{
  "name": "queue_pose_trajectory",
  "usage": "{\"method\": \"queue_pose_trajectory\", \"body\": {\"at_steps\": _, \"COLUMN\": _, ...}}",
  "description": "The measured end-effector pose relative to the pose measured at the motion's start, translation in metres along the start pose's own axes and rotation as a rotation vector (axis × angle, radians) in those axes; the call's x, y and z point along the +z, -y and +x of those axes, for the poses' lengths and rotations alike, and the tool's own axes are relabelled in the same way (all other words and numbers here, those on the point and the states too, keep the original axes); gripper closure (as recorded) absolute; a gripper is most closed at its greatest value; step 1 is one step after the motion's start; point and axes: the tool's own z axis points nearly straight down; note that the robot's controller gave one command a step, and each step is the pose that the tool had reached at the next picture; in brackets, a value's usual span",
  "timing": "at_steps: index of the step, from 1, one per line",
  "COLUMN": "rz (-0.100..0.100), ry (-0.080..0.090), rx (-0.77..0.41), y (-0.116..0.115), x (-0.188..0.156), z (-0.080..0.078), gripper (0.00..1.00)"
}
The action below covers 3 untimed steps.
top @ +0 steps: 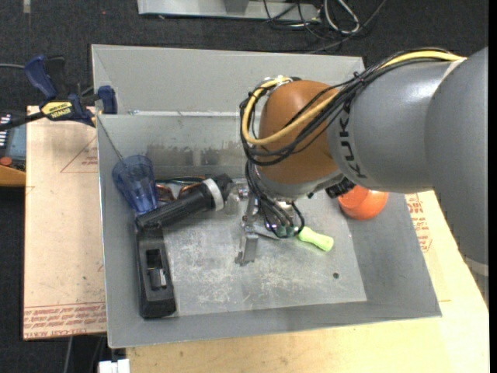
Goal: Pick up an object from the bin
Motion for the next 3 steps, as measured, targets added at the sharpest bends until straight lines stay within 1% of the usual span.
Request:
{"method": "queue_pose_trajectory", "body": {"at_steps": 1, "rz": -0.001, "ry": 0.008, "rx": 0.004, "y": 0.001, "x": -0.004, "z": -0.002, "gripper": 0.00}}
{"method": "queue_pose_trajectory", "body": {"at_steps": 2, "rz": -0.010, "ry": 0.026, "rx": -0.099, "y": -0.075, "x": 0.064, "z": -0.049, "gripper": 0.00}}
{"method": "queue_pose_trajectory", "body": {"at_steps": 3, "rz": 0.000, "ry": 0.019, "rx": -0.200, "y": -0.090, "x": 0.018, "z": -0.081, "gripper": 0.00}}
